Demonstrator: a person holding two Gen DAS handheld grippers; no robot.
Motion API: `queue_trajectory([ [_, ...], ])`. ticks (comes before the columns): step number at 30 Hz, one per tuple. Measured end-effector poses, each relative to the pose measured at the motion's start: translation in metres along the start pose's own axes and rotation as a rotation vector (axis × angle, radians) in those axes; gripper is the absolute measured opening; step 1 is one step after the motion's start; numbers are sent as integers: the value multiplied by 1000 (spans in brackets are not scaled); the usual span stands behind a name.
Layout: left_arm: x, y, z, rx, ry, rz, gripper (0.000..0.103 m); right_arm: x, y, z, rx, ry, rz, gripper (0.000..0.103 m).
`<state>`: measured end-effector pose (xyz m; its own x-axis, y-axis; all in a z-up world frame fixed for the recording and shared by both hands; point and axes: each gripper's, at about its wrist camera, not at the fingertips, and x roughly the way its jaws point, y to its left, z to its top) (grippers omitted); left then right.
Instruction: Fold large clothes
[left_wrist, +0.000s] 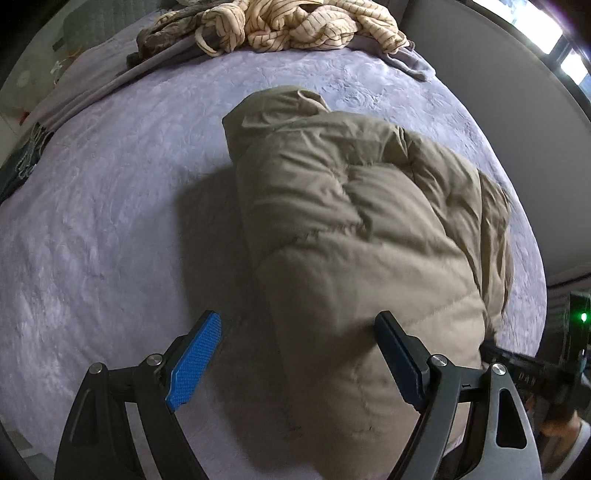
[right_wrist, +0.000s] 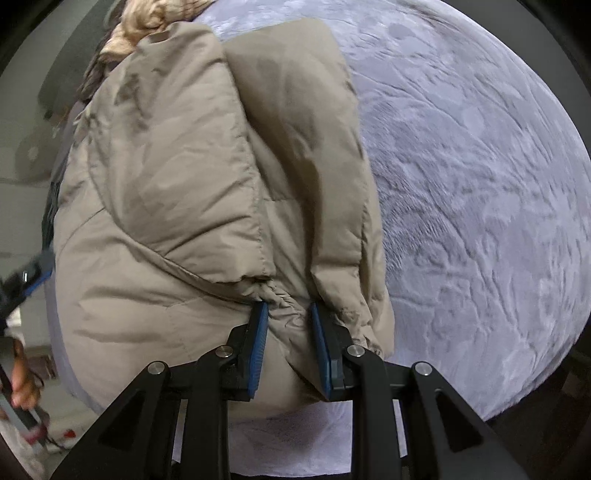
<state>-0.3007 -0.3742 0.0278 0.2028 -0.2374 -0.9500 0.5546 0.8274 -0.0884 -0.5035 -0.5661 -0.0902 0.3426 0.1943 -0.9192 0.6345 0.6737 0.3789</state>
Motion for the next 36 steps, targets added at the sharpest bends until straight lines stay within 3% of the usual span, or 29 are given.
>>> queue_trajectory([
  [6,-4,17,-16,7,14,-35,85,-23,0,-10,55,-38,-15,30],
  [8,-3,23,-21,2,27,-52,86,-31,0,-17,68,-63,-12,39],
  [9,-3,25,-23,3,27,-56,88,-36,3,-20,72,-80,-12,41],
  [10,-3,27,-26,9,25,-54,99,-38,5,-22,75,-90,-14,44],
  [11,-5,29,-29,12,13,-50,103,-41,8,-25,78,-104,-17,48],
  [14,-9,30,-33,20,-3,-63,103,-51,17,-31,85,-128,-13,56],
  [17,-7,34,-31,7,-2,-82,103,-66,23,-29,79,-176,5,58],
  [18,-6,35,-30,2,-2,-82,103,-71,24,-23,77,-199,22,60],
  [20,-3,38,-23,-26,-2,-87,103,-74,23,-9,77,-222,60,73],
  [25,7,43,0,-117,-10,-76,103,-67,22,70,115,-238,199,73],
  [28,19,41,15,-153,-5,-68,103,-48,29,115,148,-200,270,73],
  [29,23,40,17,-160,-2,-66,103,-41,29,127,164,-173,274,70],
  [30,27,38,20,-166,1,-67,103,-32,29,139,180,-144,255,58],
  [31,30,35,23,-172,3,-69,103,-24,30,148,174,-114,231,13],
  [33,35,29,27,-181,3,-77,103,-10,34,157,113,-72,99,7],
  [36,40,23,32,-189,8,-91,103,10,28,157,35,-22,18,7],
])
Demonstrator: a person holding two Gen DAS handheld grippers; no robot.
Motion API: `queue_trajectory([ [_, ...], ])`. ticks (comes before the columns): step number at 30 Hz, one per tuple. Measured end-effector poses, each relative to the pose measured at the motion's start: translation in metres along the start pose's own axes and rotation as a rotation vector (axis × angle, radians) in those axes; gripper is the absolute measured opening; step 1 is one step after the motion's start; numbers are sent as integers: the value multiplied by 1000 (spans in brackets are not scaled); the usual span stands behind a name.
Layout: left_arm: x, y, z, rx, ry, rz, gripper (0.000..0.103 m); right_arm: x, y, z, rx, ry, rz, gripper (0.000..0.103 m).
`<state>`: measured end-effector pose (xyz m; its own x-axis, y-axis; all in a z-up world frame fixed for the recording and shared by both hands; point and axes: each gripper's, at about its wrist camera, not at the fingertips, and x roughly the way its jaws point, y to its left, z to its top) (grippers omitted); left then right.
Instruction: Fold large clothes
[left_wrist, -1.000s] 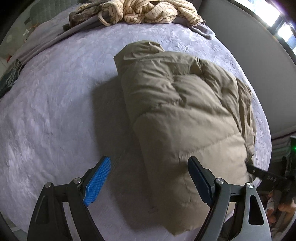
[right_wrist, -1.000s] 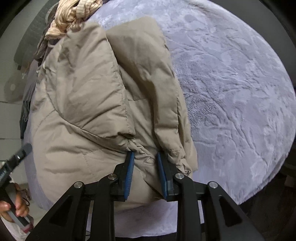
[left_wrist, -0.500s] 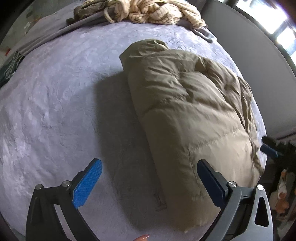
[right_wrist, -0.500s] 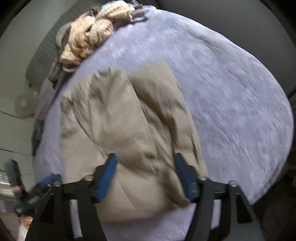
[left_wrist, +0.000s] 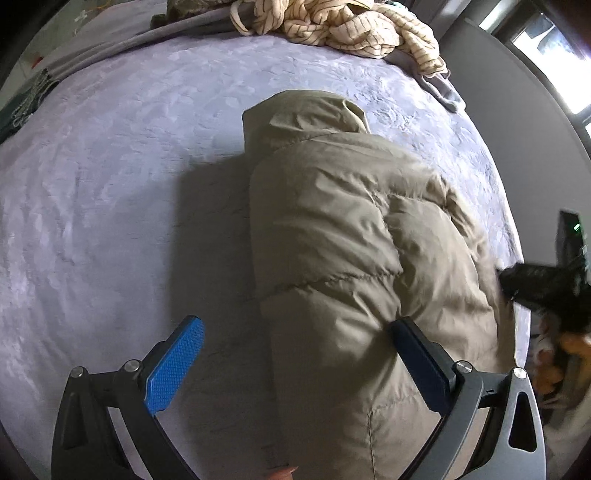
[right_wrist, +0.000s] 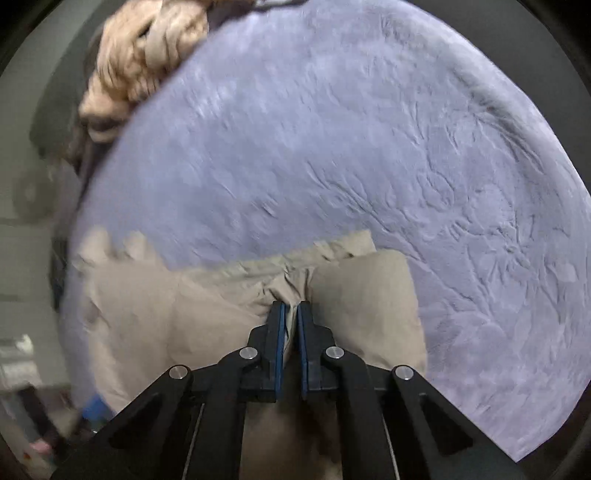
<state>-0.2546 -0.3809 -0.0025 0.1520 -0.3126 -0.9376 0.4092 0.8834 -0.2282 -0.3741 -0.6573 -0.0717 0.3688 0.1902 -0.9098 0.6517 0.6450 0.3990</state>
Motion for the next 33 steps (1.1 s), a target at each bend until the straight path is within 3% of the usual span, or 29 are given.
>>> queue_trajectory([
  [6,-1,-6,4,14,19,30,103,4,-4,3,-18,32,14,5],
  [7,-2,-5,5,19,22,35,103,-4,-4,2,-29,23,32,11],
  [9,-3,-3,5,21,30,36,103,-27,-4,-1,-73,-7,77,29],
  [11,-3,-2,4,16,35,31,103,-45,-9,-6,-98,-31,108,87],
  [12,-3,-1,4,13,39,30,103,-51,-14,-8,-101,-43,124,91],
  [16,-1,0,3,1,48,29,103,-63,-41,-18,-84,-41,171,92],
  [20,0,2,3,-13,60,2,103,-57,-66,-27,-15,-4,240,103],
  [23,2,11,4,-41,76,-101,103,-51,-76,-31,16,25,274,103],
  [28,20,35,4,-138,153,-395,103,-35,-88,-29,47,44,362,103],
  [33,45,46,3,-162,206,-494,103,-8,-114,-26,159,72,430,103],
])
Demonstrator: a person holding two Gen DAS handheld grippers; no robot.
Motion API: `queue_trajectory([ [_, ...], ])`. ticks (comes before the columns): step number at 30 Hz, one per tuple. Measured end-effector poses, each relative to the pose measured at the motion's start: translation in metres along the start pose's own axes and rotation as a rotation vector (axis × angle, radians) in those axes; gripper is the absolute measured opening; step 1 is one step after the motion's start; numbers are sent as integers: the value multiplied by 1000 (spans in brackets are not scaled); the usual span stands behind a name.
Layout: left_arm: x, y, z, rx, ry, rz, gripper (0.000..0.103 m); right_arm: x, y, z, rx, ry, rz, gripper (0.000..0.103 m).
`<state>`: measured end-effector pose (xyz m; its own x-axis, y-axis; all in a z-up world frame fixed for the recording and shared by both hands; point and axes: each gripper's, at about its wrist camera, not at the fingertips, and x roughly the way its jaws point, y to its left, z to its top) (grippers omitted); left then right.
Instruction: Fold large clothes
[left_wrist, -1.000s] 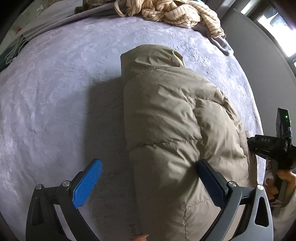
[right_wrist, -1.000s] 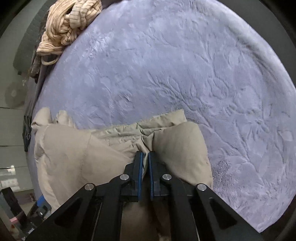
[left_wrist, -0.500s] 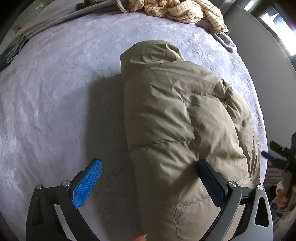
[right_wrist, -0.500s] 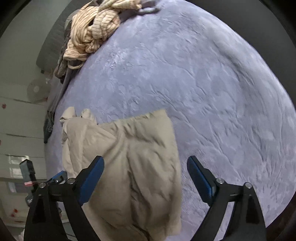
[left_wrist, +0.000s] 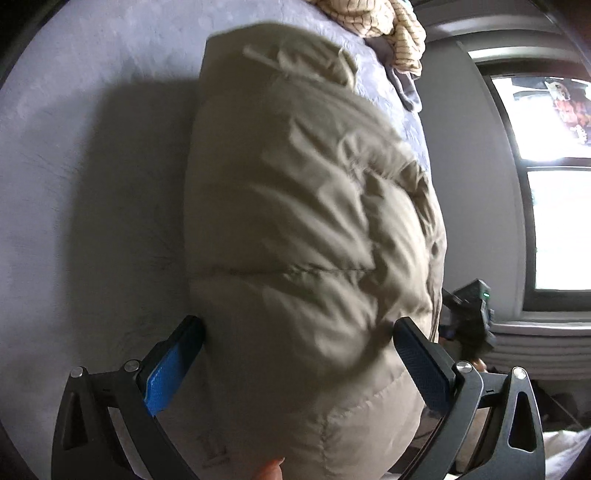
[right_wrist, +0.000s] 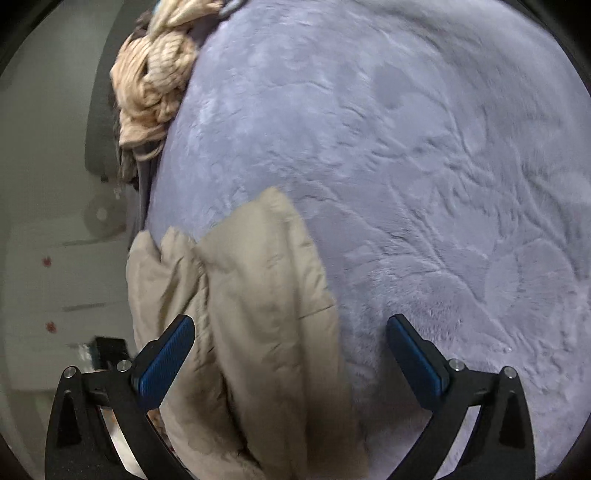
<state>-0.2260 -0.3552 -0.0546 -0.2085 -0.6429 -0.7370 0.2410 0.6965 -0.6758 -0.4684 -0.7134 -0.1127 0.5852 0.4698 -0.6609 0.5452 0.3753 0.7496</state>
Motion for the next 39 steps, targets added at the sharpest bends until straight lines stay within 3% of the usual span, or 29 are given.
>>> queue_trajectory([
  [4,12,6,5,-2,29,-27,103,18,-14,4,63,15,75,103],
  [10,18,15,11,-43,41,-64,103,34,15,2,-12,132,266,103],
  [12,18,19,13,-59,41,-84,103,36,33,-1,-104,174,250,103],
  [15,23,26,16,-71,50,-108,103,45,61,-4,-273,247,146,103],
  [17,27,32,17,-65,60,-106,103,60,66,-2,-319,295,78,103],
  [23,47,35,23,-52,80,-108,103,89,55,5,-255,335,64,103],
  [30,56,36,24,-42,94,-119,103,90,62,-2,-218,311,24,103],
  [33,47,31,23,4,76,-103,96,79,61,-8,-185,276,-7,102],
  [35,38,24,23,30,66,-102,84,74,63,-9,-173,249,-29,89],
  [38,23,20,24,65,56,-117,75,60,71,-18,-173,208,-40,60],
  [39,16,18,26,82,50,-119,74,55,78,-21,-183,199,-39,56],
])
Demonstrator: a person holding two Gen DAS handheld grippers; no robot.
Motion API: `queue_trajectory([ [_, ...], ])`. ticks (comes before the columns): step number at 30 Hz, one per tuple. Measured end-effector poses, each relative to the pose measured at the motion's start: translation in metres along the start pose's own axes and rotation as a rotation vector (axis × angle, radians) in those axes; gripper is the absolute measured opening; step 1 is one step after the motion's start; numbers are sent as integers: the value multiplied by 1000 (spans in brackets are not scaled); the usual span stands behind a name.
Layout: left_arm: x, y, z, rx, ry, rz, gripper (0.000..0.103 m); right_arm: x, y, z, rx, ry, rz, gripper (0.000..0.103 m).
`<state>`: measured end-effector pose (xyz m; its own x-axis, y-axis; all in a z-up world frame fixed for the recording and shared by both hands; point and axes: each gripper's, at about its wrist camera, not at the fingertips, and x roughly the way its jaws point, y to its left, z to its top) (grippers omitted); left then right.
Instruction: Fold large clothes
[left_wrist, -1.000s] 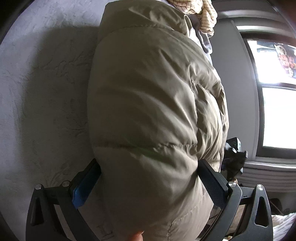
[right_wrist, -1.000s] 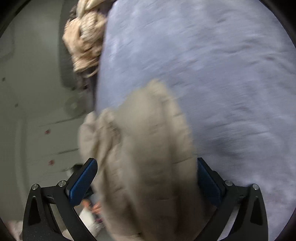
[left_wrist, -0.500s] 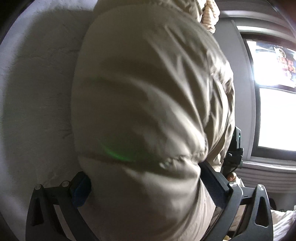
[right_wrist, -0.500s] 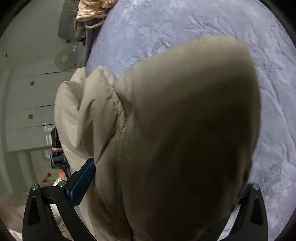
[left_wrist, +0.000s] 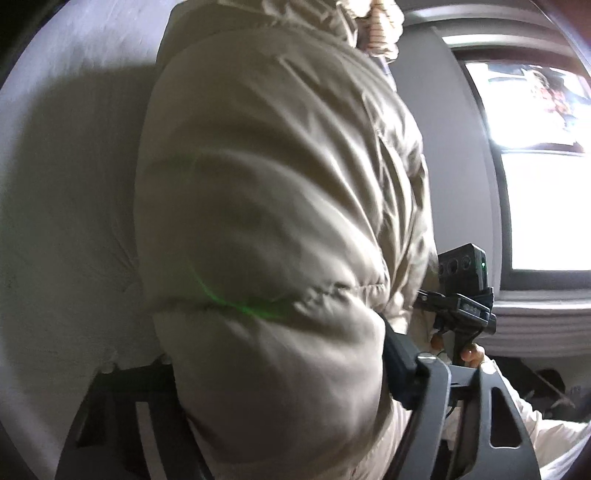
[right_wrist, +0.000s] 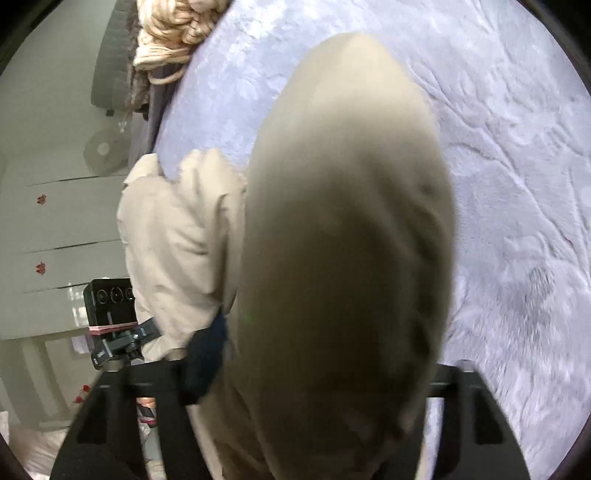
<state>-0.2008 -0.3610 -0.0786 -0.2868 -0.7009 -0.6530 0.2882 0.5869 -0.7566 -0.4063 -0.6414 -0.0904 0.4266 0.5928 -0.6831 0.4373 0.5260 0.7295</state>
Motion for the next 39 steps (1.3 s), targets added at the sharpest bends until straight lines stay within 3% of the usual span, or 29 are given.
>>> queue_trajectory([
  [2,-13,-4,5,34,-18,11,74,-6,15,-4,-29,-12,-5,45],
  [8,-83,8,31,49,-135,17,74,0,77,9,-115,-38,29,44],
  [16,-165,71,90,22,-269,124,74,83,159,72,-217,-21,95,44],
  [21,-184,124,131,-6,-312,216,76,133,176,103,-238,-19,104,44],
  [24,-181,157,144,-53,-320,220,83,154,168,115,-227,-27,92,44],
  [27,-172,170,137,-52,-337,209,89,161,152,120,-193,-27,94,46],
  [29,-171,170,135,-38,-350,235,91,161,144,122,-177,-21,92,53],
  [32,-157,134,131,-41,-376,304,91,162,149,118,-138,-25,73,60],
  [35,-178,123,111,-30,-423,387,91,145,154,107,-150,-50,17,60],
  [39,-200,110,70,-19,-476,440,91,101,171,74,-255,-136,-151,60],
])
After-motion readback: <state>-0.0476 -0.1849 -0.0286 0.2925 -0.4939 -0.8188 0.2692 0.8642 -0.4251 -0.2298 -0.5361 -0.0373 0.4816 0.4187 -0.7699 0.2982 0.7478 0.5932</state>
